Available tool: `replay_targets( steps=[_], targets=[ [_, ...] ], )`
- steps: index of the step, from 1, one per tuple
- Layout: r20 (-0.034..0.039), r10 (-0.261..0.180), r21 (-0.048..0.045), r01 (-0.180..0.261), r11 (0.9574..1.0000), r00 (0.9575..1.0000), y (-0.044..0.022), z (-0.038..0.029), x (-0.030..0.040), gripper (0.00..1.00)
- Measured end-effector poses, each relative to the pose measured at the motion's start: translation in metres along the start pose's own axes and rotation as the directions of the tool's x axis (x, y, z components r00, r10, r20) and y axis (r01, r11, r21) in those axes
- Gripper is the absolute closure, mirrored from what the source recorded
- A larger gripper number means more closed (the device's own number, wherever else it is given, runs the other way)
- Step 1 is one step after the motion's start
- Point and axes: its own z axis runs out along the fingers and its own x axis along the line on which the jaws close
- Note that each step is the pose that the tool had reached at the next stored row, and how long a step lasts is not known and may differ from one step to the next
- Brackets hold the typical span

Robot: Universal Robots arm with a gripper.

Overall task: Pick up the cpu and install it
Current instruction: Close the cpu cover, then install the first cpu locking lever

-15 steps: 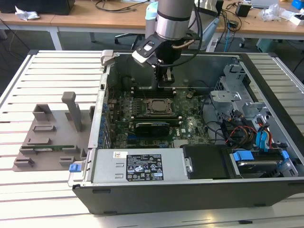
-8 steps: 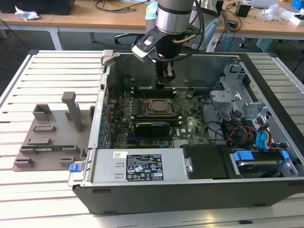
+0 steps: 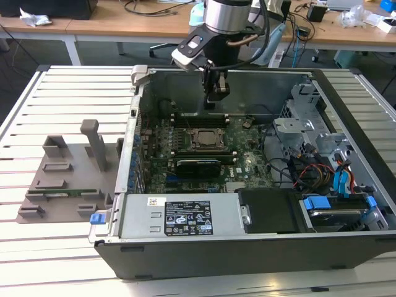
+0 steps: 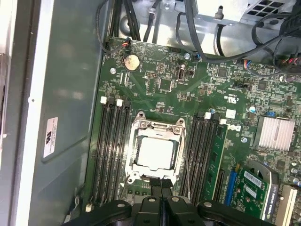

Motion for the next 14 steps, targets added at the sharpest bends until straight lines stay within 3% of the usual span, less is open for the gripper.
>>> replay_targets(
  steps=[3, 14],
  targets=[
    [0.0, 0.0, -0.0001, 0.0, 1.0, 1.0, -0.0002, -0.0036, -0.0001, 0.89],
    [0.0, 0.0, -0.0001, 0.0, 1.0, 1.0, -0.0003, -0.0041, -0.0001, 0.89]
  ],
)
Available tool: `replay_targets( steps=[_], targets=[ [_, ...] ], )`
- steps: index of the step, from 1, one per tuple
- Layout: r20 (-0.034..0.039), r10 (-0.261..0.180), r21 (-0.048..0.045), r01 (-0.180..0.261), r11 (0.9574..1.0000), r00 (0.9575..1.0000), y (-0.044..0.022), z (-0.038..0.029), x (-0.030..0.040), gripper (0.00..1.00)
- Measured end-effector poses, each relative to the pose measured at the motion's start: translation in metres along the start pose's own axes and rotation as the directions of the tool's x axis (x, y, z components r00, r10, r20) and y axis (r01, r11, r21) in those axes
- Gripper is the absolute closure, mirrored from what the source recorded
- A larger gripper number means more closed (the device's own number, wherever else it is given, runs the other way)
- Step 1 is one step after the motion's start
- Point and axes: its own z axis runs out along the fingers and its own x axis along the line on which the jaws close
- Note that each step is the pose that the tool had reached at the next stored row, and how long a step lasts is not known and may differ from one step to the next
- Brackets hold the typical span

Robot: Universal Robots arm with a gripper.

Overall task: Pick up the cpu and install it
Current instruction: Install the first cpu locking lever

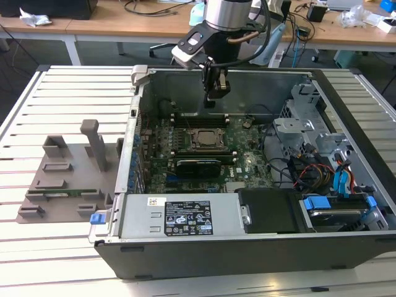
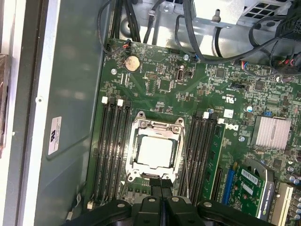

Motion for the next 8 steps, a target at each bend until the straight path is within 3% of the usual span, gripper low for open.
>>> replay_targets(
  steps=[5, 8],
  targets=[
    [0.0007, -0.008, 0.0, 0.008, 1.0, 1.0, 0.0, -0.0001, 0.0, 0.89],
    [0.0028, -0.041, -0.0008, 0.041, 0.9992, 0.9992, 0.0, 0.0, 0.0, 0.89]
  ],
)
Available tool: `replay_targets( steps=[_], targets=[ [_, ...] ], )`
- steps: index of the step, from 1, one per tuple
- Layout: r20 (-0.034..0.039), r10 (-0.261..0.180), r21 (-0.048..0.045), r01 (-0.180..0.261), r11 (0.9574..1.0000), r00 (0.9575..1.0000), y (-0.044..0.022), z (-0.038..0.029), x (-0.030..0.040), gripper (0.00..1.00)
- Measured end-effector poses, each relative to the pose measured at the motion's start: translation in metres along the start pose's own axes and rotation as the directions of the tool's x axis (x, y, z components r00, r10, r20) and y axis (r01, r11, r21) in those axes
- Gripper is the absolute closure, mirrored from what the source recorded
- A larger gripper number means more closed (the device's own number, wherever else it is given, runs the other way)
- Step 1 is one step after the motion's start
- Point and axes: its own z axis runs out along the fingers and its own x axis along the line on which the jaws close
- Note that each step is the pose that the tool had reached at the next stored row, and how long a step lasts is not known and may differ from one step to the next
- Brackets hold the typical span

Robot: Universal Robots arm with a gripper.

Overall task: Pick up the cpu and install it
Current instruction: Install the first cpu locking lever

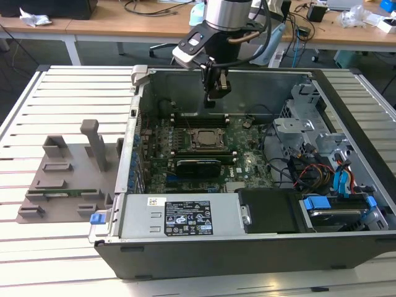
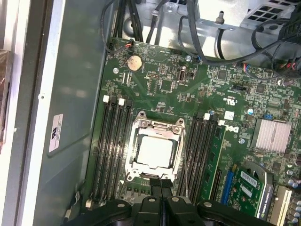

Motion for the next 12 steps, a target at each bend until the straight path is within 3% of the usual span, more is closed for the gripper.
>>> replay_targets(
  steps=[7, 12],
  targets=[
    [0.0063, -0.092, -0.0015, 0.092, 0.9958, 0.9958, 0.0, 0.0, 0.0, 0.89],
    [0.0139, -0.198, -0.0027, 0.198, 0.9802, 0.9801, 0.0, 0.0, 0.0, 0.89]
  ],
)
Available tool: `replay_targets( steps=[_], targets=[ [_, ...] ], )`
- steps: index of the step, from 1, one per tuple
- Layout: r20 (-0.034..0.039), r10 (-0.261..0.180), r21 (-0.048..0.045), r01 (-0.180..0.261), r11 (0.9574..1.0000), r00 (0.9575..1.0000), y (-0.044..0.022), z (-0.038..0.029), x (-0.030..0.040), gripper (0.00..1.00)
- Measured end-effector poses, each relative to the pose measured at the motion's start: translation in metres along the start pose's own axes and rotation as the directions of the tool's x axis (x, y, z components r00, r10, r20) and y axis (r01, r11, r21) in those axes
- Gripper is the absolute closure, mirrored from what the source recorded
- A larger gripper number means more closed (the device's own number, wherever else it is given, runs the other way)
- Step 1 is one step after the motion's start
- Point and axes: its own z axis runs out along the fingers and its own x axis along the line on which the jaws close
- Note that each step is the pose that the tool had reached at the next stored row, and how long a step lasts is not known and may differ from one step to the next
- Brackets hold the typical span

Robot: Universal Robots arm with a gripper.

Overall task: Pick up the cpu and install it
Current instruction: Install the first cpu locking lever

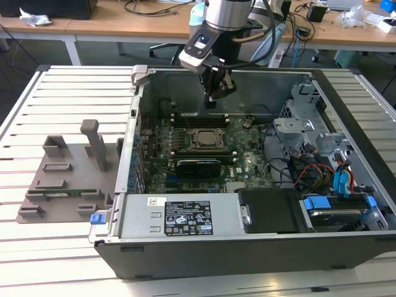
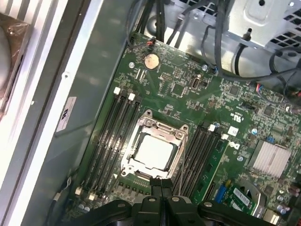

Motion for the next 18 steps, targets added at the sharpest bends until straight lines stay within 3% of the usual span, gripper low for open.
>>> replay_targets(
  steps=[8, 13, 18],
  targets=[
    [0.0072, -0.104, -0.0018, 0.104, 0.9946, 0.9946, 0.0, 0.0, 0.0, 0.89],
    [0.0126, -0.18, -0.0026, 0.18, 0.9836, 0.9835, 0.0, 0.0, 0.0, 0.89],
    [0.0157, -0.224, -0.0029, 0.224, 0.9746, 0.9745, 0.0, 0.0, 0.0, 0.89]
  ],
)
